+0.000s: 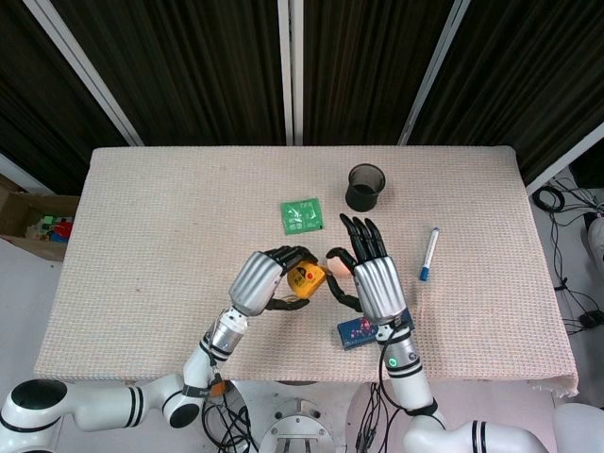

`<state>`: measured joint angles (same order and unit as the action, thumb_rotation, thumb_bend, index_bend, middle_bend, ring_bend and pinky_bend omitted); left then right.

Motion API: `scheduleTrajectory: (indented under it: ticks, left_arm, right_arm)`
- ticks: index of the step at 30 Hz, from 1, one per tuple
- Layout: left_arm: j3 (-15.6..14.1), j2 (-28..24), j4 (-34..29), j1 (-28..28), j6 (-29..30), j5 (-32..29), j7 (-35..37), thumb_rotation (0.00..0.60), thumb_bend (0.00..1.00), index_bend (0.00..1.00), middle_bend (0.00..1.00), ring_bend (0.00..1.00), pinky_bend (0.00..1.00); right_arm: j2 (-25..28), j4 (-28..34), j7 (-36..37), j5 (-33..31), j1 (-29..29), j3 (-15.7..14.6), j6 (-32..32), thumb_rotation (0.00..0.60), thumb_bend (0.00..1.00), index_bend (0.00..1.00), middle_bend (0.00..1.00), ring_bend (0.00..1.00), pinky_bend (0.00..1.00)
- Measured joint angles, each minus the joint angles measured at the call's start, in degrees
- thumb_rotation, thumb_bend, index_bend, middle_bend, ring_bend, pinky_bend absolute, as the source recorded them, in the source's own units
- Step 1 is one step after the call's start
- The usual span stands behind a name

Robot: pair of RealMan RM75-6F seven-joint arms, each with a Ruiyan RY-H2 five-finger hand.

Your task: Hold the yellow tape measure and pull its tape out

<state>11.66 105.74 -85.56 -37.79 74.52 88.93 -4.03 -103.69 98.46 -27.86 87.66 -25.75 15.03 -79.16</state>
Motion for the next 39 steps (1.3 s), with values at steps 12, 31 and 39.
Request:
scheduleTrajectory:
  ticks: [12,31,39]
  left_arm:
    - [-1.3,0.13,0.31,-0.1,1.27,2.13,1.47,0.6,0.23,0.64,0.63,0.55,0.62]
    - [-1.35,-0.33,-0.41,0.0,1.47,1.91,2.03,0.6,0.23,0.64,0.63,0.55,0.62]
    - [-1.4,-0.76,-0.07,0.66,2.06,1.41,3.25,0.6,0.23,0.64,0.63,0.55,0.62]
  right_arm:
    - [0.45,0.06,2.3,-0.95,-0.3,-0.16,-0.53,0.6,0.48,0.44,0.05,0.0,0.0]
    - [1.54,0.31,7.29,0.46,-1.55,-0.79,-1.15,0.6,0.68,0.72,0.1,0.0,0.0]
    - [1.6,0.1,7.6,0.76,-1.39,-0.3,-2.82,0.6,0.68,0.79,0.13,0.0,0.0]
